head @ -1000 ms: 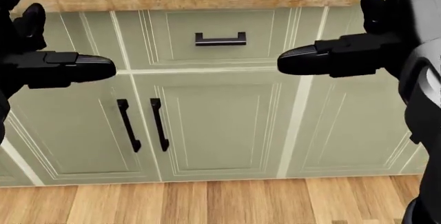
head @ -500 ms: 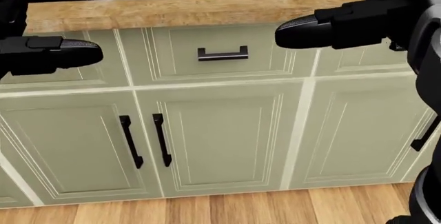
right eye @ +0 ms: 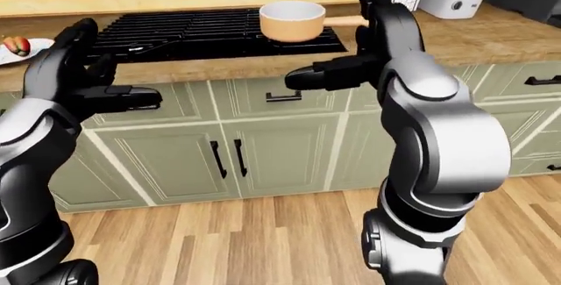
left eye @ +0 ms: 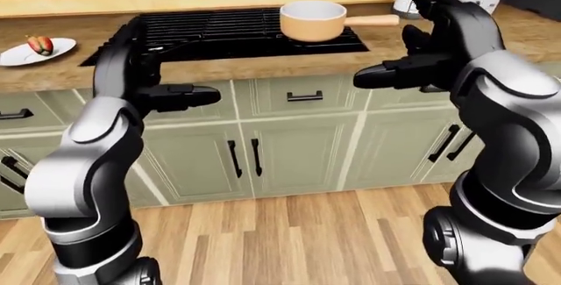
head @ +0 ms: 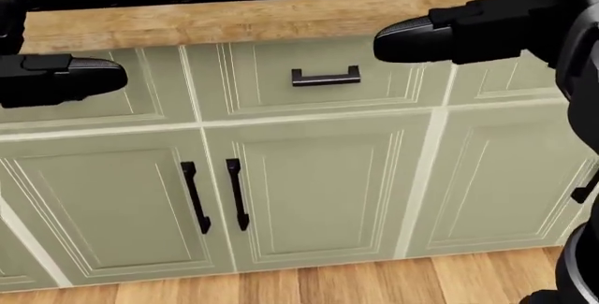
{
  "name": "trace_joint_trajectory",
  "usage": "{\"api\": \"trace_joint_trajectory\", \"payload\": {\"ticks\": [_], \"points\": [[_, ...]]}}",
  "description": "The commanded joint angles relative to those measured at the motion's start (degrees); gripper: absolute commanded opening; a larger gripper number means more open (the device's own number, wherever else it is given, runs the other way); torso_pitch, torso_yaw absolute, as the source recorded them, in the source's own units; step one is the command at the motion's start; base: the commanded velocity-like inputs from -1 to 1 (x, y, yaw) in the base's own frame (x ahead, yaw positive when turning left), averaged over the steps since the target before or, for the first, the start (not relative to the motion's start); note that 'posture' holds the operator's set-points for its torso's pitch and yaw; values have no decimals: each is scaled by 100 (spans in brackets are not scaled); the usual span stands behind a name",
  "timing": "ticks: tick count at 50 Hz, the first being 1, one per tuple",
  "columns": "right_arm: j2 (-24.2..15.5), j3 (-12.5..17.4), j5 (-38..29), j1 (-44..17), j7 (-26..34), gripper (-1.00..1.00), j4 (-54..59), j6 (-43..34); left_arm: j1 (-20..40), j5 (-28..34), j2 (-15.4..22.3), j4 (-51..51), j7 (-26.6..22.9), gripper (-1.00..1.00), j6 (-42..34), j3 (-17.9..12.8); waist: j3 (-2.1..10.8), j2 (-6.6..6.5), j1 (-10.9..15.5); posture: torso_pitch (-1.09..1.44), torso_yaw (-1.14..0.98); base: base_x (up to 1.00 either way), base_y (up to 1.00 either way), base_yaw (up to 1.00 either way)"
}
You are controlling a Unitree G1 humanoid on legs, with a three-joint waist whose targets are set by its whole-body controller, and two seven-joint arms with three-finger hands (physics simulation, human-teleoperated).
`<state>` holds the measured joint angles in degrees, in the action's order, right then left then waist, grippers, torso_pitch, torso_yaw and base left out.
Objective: Pick the bell pepper from the plate and place it in the pan.
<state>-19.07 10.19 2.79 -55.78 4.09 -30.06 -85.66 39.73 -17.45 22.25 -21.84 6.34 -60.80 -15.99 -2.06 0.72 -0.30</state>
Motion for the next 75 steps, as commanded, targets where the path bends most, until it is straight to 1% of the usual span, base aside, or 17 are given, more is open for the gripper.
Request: {"api": "trace_joint_trajectory", "payload": {"ticks": [1, 3, 4, 9, 13, 16, 17, 24, 30, 39, 43, 44, 52, 56, 65, 69, 75], "points": [[-48, 47, -32, -186, -46, 100, -65, 113, 174, -18, 57, -128, -6, 100, 186, -23, 109, 11, -13, 0, 0, 0, 19, 0], [-39, 58, -24, -169, -51, 100, -42, 155, 200, -40, 65, -171, 17, 100, 116, -33, 181, 337, -3, 0, 0, 0, 18, 0], [-32, 44, -19, -145, -57, 100, -49, 165, 198, -49, 68, -172, 16, 100, 116, -36, 138, 103, -48, 0, 0, 0, 19, 0], [-78, 72, 14, -127, -30, 100, -75, 138, 187, -53, 97, -155, 6, 100, 104, -34, 177, 95, 21, 0, 0, 0, 18, 0], [-12, 35, -2, 30, -80, 100, -165, 167, 261, -51, 148, -145, -32, 100, -5, -19, 72, -169, 9, 0, 0, 0, 19, 0], [-25, -28, -22, 29, -89, 100, -42, 283, 334, -71, 206, -170, -35, 100, -103, -71, 199, -756, -28, 0, 0, 0, 18, 0], [-14, -21, -23, 31, -86, 100, -41, 279, 362, -95, 224, -204, -33, 100, -168, -96, 127, -486, -1, 0, 0, 0, 19, 0], [-92, 25, -21, -39, -22, 100, -79, 186, 437, -147, 314, -197, -13, 100, -217, -138, 107, -238, -18, 0, 0, 0, 19, 0], [-75, 137, -10, 46, -45, 100, -101, 265, 368, -155, 276, -214, 15, 100, -168, -114, 176, 241, 39, 0, 0, 0, 18, 0], [-107, 143, 43, 76, -75, 100, -84, 273, 412, -185, 307, -215, 33, 100, -226, -134, 83, -95, 28, 0, 0, 0, 18, 0], [-108, 144, 59, 95, -85, 100, -54, 314, 424, -189, 311, -195, 43, 100, -212, -132, 202, -780, -22, 0, 0, 0, 18, 0], [-109, 147, 62, 95, -87, 100, -42, 329, 428, -190, 311, -189, 45, 100, -206, -129, 110, -454, 2, 0, 0, 0, 18, 0], [-86, 132, 90, 160, -127, 100, -131, 296, 267, -201, 274, -316, 48, 100, -214, -117, 105, -174, -21, 0, 0, 0, 18, 0], [-71, 133, 99, 148, -144, 100, -134, 289, 326, -216, 300, -334, 47, 100, -285, -151, 147, 263, 7, 0, 0, 0, 18, 0], [-46, 148, 129, 196, -162, 100, -133, 335, 310, -205, 311, -299, 45, 100, -231, -163, 86, -51, 27, 0, 0, 0, 19, 0], [3, 111, 142, 119, -213, 100, -188, 238, 325, -218, 328, -334, 29, 100, -288, -163, 168, -649, -34, 0, 0, 0, 19, 0], [-69, 77, 154, -252, -220, 100, -93, 77, 441, -303, 403, -433, 64, 100, -463, -243, 130, -331, -33, 0, 0, 0, 18, 0]]}}
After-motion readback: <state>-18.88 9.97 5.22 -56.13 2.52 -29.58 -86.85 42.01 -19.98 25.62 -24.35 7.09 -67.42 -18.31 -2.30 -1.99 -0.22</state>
